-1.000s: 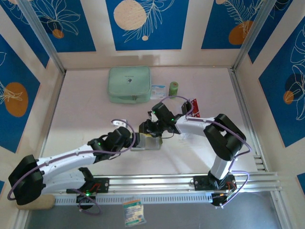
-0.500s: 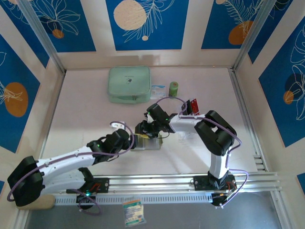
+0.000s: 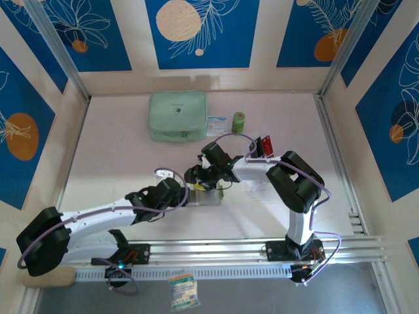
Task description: Put the credit cards into the card holder
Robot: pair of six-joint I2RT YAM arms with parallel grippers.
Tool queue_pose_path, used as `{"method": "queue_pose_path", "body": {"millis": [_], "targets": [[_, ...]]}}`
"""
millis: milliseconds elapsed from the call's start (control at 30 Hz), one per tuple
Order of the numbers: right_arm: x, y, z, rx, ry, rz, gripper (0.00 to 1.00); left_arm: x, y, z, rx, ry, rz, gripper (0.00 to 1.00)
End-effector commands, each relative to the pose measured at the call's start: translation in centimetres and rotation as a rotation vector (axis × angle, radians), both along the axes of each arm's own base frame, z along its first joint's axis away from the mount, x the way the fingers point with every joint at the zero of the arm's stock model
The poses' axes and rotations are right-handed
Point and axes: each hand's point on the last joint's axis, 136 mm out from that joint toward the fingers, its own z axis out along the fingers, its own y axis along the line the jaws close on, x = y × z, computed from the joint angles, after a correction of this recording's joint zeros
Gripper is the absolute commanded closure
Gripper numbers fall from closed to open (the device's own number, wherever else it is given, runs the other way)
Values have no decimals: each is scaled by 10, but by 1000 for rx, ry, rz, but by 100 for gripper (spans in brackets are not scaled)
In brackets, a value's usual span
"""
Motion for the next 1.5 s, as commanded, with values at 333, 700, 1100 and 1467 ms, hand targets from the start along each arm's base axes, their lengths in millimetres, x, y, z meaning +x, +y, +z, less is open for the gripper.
{"method": "queue_pose_path", "body": {"millis": [333, 700, 1100, 1467], "targets": [[-5, 5, 1, 10, 23, 13, 43, 3, 0, -20, 37, 36, 13, 3], [1, -6, 46, 17, -82, 23, 43, -2, 9, -37, 77, 70, 30, 3], [38, -159, 75, -431, -275, -135, 44, -3, 9, -36, 70, 69, 36, 3], [44, -273, 87, -731, -301, -247, 60, -3, 10, -38, 78, 74, 35, 3]]}}
